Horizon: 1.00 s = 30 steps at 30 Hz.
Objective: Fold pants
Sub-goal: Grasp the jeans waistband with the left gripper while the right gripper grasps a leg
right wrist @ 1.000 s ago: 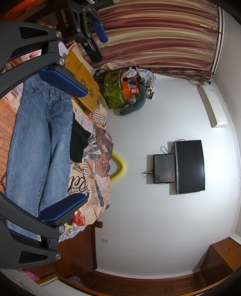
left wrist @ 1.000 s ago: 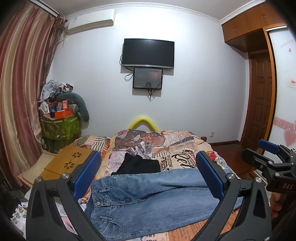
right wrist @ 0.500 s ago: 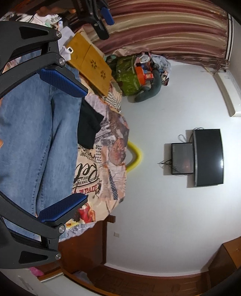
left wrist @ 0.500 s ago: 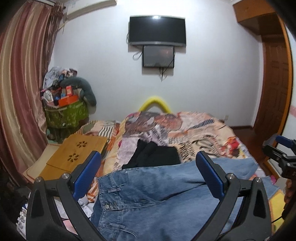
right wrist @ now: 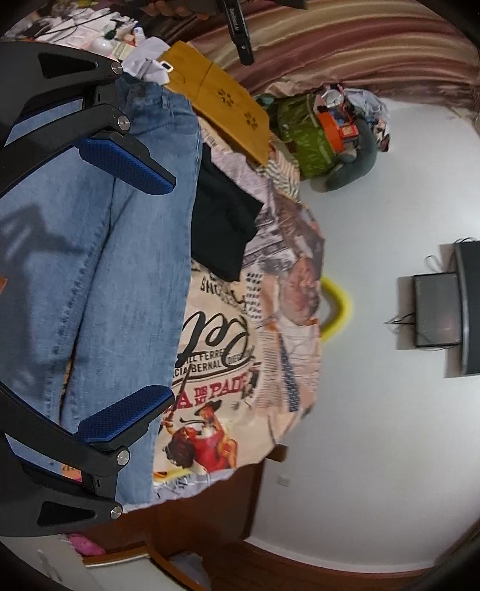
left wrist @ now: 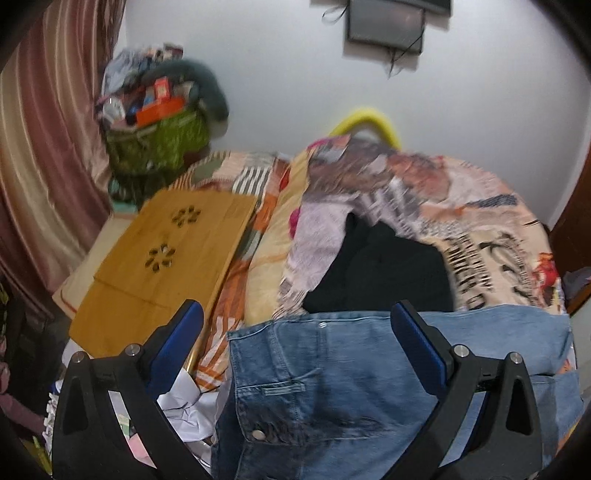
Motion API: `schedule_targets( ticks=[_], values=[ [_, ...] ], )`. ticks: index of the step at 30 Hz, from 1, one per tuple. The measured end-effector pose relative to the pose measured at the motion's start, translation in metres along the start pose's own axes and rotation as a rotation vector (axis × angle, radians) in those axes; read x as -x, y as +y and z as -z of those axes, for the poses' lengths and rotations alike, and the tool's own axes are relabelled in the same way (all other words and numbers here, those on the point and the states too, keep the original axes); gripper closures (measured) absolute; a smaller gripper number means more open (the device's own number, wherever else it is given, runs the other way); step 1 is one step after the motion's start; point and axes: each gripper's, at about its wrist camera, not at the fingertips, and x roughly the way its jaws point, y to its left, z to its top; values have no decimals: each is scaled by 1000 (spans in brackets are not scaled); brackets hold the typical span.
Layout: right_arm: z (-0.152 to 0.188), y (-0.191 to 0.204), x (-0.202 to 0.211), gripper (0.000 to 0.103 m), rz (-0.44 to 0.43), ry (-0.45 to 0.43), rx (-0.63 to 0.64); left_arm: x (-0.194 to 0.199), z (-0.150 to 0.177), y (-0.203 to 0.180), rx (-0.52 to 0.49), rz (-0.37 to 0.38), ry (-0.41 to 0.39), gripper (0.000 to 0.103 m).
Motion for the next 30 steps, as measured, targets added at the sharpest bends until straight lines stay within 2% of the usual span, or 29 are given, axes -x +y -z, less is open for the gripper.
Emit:
schedule_targets(
  ticks=[1, 3, 9, 11, 15, 20, 25, 26, 28, 30],
  values=[
    [-2, -3, -8, 0, -5, 12, 2, -13, 1, 3, 4, -4, 27, 11],
    [-3, -9, -26, 0, -3, 43, 9, -39, 5, 6, 7, -11, 86, 16],
    [-7, -23, -79, 2, -27, 127, 32, -106, 28, 20, 15, -54, 218, 19],
    [-8, -27, -97, 3, -27, 163, 34, -126, 37, 24, 16, -71, 257, 22],
    [-8, -27, -130, 10, -41, 228, 57, -155, 48, 30, 13, -83, 330, 32],
    [-4, -16, -153, 14, -39, 248, 159, -173, 58, 38, 23, -130, 359, 33],
    [-3, -5, -174, 15, -95, 295, 209, -191, 68, 46, 97, -84, 391, 33],
    [-2, -4, -176, 15, -99, 290, 207, -192, 68, 47, 109, -72, 391, 36],
    [-3, -3, -177, 21, -108, 287, 200, -191, 70, 48, 132, -29, 388, 52],
    [-4, 0, -174, 37, -120, 284, 196, -187, 69, 44, 121, -24, 375, 59]
  ],
)
